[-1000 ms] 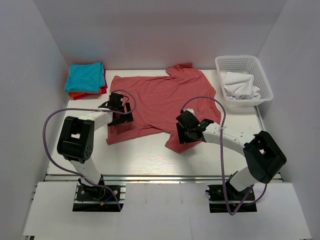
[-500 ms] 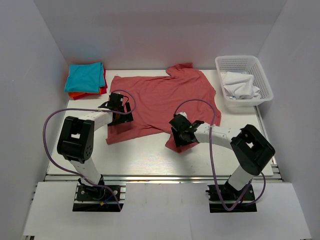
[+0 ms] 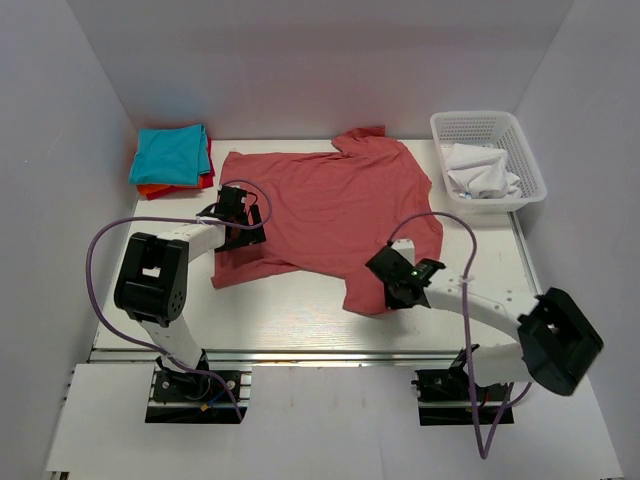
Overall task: Fold and stack the t-shirts
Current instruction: Flatten out the tshirt
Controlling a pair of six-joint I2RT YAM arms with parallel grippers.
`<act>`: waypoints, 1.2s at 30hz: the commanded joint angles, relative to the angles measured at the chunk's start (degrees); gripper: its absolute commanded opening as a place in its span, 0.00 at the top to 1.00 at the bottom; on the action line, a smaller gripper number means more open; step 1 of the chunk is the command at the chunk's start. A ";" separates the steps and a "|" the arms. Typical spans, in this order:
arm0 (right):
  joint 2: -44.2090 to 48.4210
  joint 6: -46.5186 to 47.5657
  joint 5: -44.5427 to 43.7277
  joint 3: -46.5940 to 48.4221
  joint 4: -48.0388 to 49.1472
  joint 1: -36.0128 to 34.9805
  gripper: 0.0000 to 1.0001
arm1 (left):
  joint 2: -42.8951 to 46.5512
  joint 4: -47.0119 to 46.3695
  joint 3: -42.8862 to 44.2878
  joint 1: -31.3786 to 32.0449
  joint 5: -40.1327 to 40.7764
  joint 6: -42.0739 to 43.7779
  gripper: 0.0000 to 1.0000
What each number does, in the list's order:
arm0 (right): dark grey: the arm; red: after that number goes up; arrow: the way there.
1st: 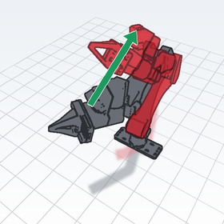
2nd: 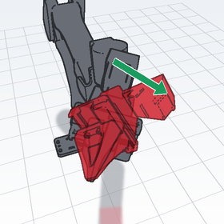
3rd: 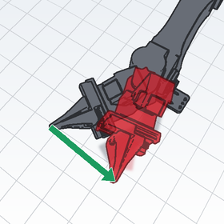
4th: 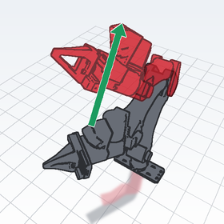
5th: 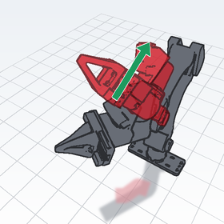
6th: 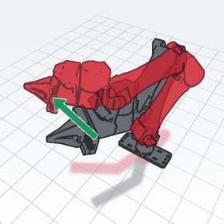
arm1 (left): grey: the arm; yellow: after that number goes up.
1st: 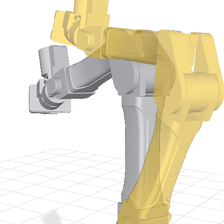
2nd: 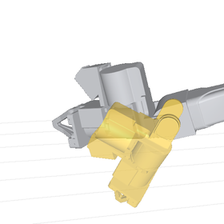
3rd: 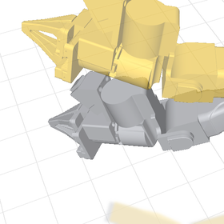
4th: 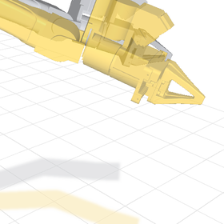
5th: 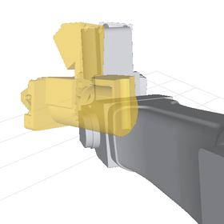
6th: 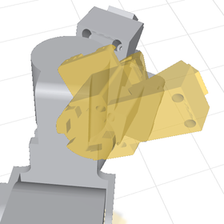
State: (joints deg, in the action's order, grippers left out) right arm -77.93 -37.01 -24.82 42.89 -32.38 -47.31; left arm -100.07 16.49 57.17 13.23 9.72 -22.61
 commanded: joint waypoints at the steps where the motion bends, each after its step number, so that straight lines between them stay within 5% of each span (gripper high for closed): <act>1: 6.19 -7.89 -3.83 -3.69 -6.73 0.20 1.00 | -1.27 2.41 -0.92 -0.31 1.18 -0.86 0.00; 8: 15.43 -20.89 -2.09 -10.10 -20.52 0.20 1.00 | 0.40 2.41 -2.05 -0.31 1.18 -1.38 0.00; 14: 22.99 -31.26 2.31 -10.11 -20.96 0.37 0.98 | 1.63 5.30 -2.59 -0.31 1.89 -2.61 0.00; 16: 25.62 -34.43 2.76 -9.76 -22.28 0.29 0.81 | 2.25 5.31 -3.20 -0.31 1.89 -3.14 0.00; 17: 26.07 -34.79 2.58 -9.50 -23.33 0.11 0.52 | 2.95 5.31 -3.20 -0.31 1.89 -3.14 0.00; 19: 26.16 -35.67 1.10 -7.75 -27.26 0.37 0.29 | 3.83 5.31 -3.20 0.21 1.89 -3.14 0.00; 22: 25.20 -39.26 -1.01 -5.03 -32.28 0.02 0.10 | 5.33 7.23 -1.28 0.21 1.89 -3.14 0.00; 26: 23.53 -29.03 -5.15 -0.72 -24.88 0.11 0.10 | 7.52 9.25 0.49 0.74 2.50 -3.14 0.00; 31: 9.48 -13.55 -12.34 5.09 -14.12 0.02 0.10 | 8.84 9.88 4.09 0.74 2.50 -2.00 0.00; 36: -1.67 -9.48 -12.81 8.79 -2.00 1.34 0.10 | 6.31 10.40 7.07 0.04 2.25 -1.47 0.00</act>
State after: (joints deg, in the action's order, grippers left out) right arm -76.38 -51.66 -34.37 49.87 -42.76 -46.89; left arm -95.02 26.17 61.45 13.61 11.60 -24.67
